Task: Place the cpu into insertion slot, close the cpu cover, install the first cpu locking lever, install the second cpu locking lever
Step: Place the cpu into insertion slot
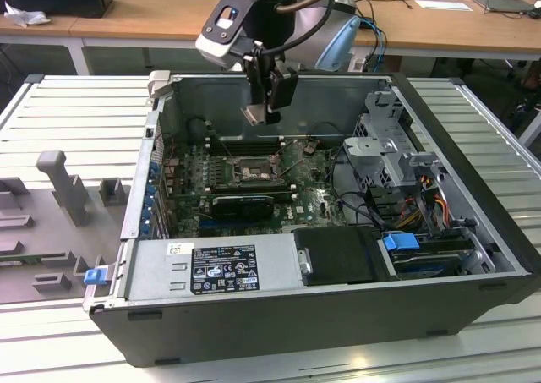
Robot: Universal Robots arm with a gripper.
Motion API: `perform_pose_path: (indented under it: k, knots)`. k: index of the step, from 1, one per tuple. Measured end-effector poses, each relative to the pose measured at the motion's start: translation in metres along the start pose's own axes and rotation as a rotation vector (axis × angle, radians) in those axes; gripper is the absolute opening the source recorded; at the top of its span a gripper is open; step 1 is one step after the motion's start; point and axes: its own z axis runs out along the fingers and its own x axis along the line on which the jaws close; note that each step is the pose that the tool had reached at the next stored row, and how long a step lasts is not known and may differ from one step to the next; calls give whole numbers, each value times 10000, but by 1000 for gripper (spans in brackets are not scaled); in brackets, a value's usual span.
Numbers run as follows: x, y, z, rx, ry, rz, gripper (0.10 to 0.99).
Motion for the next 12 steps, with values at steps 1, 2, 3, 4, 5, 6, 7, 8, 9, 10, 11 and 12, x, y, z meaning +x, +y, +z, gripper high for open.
perform_pose_path:
  k: [1, 2, 3, 4, 5, 6, 7, 8, 9, 10, 11, 12]
  knots:
    - [0, 0, 2, 1, -1, 10, 525]
    - [0, 0, 5, 1, -1, 30, 525]
    - [0, 0, 8, 1, -3, 45, 525]
    - [0, 0, 9, 2, -4, 52, 525]
    - [0, -1, 11, 2, -4, 67, 525]
    - [0, -1, 14, 3, -5, 84, 525]
    - [0, -1, 16, 4, -6, 93, 525]
    - [0, -1, 17, 6, -6, 104, 525]
    - [0, -1, 20, 6, -6, 117, 525]
    - [0, -1, 21, 7, -6, 123, 525]
    - [-1, -2, 25, 9, -8, 150, 525]
    - [-1, -2, 28, 9, -10, 164, 525]
